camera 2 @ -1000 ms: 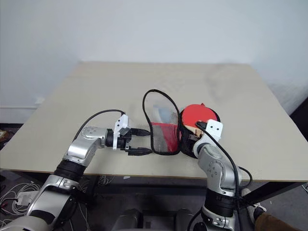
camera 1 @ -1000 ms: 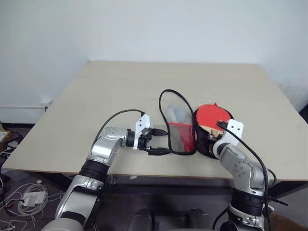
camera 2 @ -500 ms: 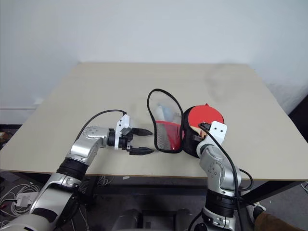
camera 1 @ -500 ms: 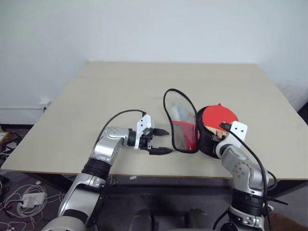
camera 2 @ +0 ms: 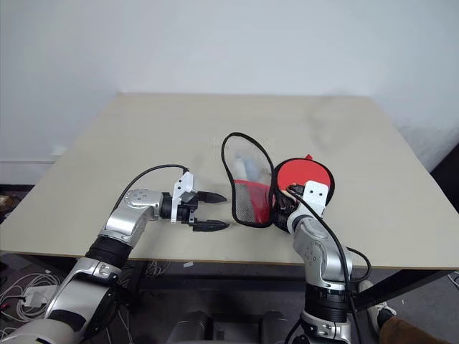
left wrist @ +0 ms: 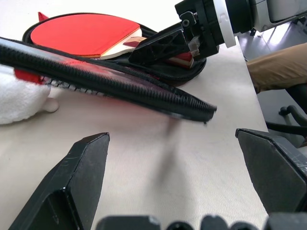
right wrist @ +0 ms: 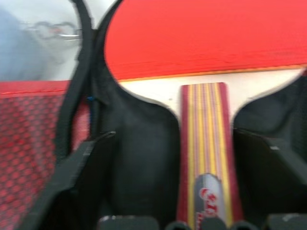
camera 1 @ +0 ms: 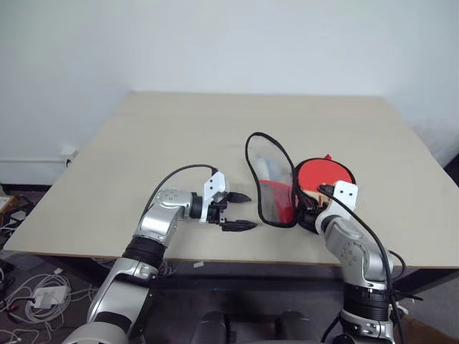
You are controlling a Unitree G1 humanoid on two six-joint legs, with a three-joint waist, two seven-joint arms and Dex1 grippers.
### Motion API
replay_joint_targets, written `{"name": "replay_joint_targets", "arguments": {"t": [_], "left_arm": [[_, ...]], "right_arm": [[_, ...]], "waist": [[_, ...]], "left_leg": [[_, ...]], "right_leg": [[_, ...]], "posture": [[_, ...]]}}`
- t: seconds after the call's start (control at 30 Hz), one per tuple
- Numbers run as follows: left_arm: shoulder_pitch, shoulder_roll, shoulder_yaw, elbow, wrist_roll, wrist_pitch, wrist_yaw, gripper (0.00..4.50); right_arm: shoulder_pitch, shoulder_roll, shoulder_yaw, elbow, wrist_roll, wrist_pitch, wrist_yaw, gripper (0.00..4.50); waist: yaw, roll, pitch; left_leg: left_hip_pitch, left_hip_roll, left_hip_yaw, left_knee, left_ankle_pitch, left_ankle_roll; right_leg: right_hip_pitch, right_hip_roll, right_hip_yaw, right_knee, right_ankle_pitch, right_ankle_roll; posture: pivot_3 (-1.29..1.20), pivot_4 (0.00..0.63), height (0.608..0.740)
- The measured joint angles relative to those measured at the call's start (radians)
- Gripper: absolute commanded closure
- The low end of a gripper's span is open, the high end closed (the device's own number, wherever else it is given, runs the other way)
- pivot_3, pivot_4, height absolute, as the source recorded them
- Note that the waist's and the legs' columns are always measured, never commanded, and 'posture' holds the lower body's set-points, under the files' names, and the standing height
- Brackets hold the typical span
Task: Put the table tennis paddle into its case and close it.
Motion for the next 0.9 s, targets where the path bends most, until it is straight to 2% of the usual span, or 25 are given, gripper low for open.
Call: {"name": "replay_joint_targets", "arguments": {"t": [0.13, 0.3, 0.47, 0.67, 0.8, 0.9], "left_arm": [[-0.003, -0.009, 0.0, 0.03, 0.003, -0.016, 0.001, 0.0], [-0.041, -0.038, 0.0, 0.106, 0.019, -0.057, 0.002, 0.0], [-0.098, -0.122, -0.002, 0.206, 0.044, -0.107, 0.024, 0.0], [-0.189, -0.267, 0.001, 0.301, 0.051, -0.162, 0.054, 0.0], [-0.22, -0.379, 0.009, 0.279, 0.027, -0.108, 0.08, 0.0], [-0.22, -0.414, 0.002, 0.245, 0.018, -0.084, 0.079, 0.0]], "right_arm": [[0.01, 0.007, -0.049, -0.038, 0.036, -0.052, 0.031, 0.05], [-0.008, -0.022, -0.167, -0.211, 0.144, -0.205, 0.102, 0.05], [-0.022, -0.07, -0.272, -0.248, 0.196, -0.293, 0.099, 0.05], [-0.008, -0.078, -0.301, -0.204, 0.196, -0.335, 0.052, 0.05], [0.008, -0.077, -0.299, -0.195, 0.194, -0.356, 0.024, 0.05], [0.026, -0.077, -0.313, -0.195, 0.195, -0.38, 0.01, 0.05]], "waist": [[0.001, 0.0, 0.0], [0.003, 0.0, 0.0], [0.003, 0.0, 0.0], [0.004, 0.0, 0.0], [0.003, 0.0, 0.0], [-0.001, 0.001, 0.0]], "left_leg": [[-0.001, 0.0, 0.0, 0.0, 0.0, 0.0], [-0.001, 0.0, 0.0, 0.0, 0.0, 0.0], [-0.001, -0.001, 0.0, 0.001, 0.0, 0.0], [-0.001, -0.002, -0.001, 0.001, 0.001, 0.001], [-0.002, -0.003, 0.0, 0.002, 0.001, 0.001], [-0.001, -0.003, -0.001, 0.0, 0.001, 0.002]], "right_leg": [[-0.001, 0.0, 0.0, 0.0, 0.0, 0.0], [0.0, 0.0, 0.0, 0.0, 0.0, 0.0], [0.0, 0.0, 0.0, 0.0, 0.0, 0.001], [0.001, 0.0, 0.001, -0.001, 0.001, 0.001], [0.001, -0.001, 0.002, -0.001, 0.001, 0.001], [0.0, 0.0, 0.002, -0.001, 0.001, 0.001]], "posture": [[0.0, 0.0, 0.74], [0.0, 0.0, 0.74], [0.0, 0.0, 0.74], [0.0, 0.0, 0.74], [0.0, 0.0, 0.74], [0.0, 0.0, 0.74]]}}
